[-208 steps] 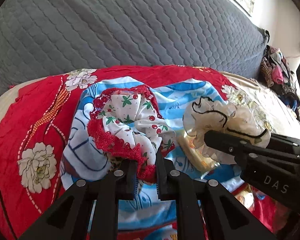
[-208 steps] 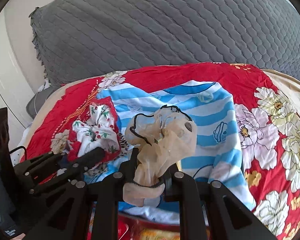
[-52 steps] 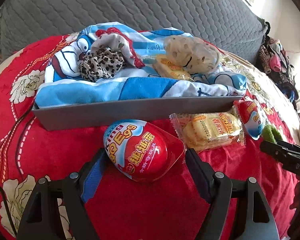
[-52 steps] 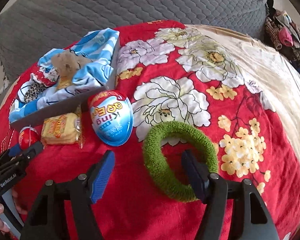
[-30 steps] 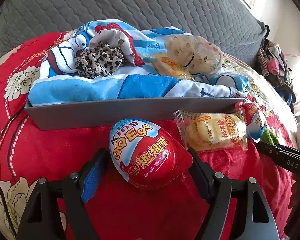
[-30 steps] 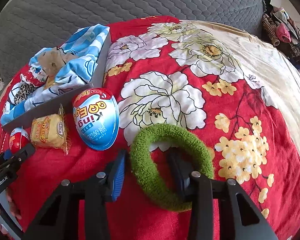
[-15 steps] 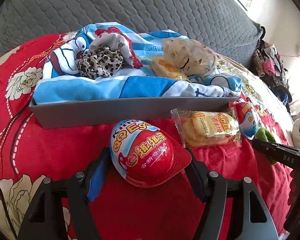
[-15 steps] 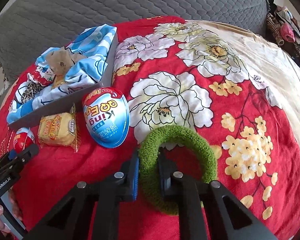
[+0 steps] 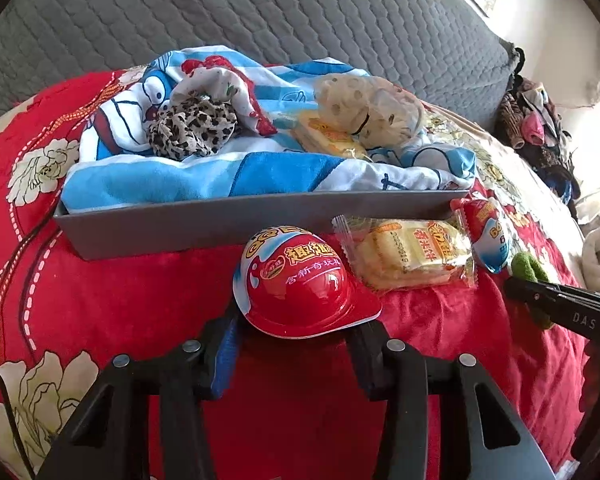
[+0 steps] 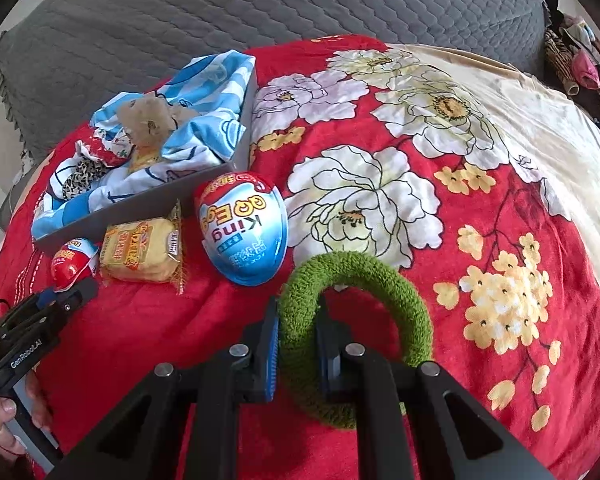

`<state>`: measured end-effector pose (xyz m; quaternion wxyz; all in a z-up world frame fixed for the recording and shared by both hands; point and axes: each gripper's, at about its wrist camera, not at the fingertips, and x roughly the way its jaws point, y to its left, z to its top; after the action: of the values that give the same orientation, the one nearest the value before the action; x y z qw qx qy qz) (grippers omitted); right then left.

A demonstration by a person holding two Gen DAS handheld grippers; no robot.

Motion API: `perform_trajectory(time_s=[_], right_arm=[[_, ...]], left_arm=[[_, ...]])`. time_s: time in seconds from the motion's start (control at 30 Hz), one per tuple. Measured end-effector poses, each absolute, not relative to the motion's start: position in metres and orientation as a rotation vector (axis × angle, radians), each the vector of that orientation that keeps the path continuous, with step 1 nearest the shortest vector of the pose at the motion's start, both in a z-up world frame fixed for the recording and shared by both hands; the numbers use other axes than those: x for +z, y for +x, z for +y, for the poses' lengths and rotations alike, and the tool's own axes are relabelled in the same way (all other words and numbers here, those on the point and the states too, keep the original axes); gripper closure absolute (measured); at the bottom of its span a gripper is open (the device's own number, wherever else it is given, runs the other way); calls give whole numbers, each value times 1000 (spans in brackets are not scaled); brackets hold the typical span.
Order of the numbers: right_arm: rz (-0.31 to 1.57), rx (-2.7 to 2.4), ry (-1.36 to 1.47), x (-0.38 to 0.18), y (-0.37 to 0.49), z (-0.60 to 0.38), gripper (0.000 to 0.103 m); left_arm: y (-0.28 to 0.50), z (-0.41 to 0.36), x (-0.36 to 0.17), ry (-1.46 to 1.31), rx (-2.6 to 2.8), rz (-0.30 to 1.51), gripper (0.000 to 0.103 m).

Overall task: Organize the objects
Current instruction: 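Grasp the green fuzzy ring with the right tool while the left tool grasps the red Kinder egg, then lift and carry the ring and red egg over the striped shirt in the tray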

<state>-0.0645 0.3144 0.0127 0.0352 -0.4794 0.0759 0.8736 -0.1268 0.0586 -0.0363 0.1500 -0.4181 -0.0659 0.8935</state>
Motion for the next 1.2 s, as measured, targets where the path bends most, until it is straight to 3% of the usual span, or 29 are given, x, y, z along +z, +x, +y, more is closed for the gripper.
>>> perform_trajectory(time_s=[1.2], right_arm=[[151, 2974, -1386, 81, -57, 227, 88]], left_arm=[[-107, 26, 27, -1055, 2635, -221, 54]])
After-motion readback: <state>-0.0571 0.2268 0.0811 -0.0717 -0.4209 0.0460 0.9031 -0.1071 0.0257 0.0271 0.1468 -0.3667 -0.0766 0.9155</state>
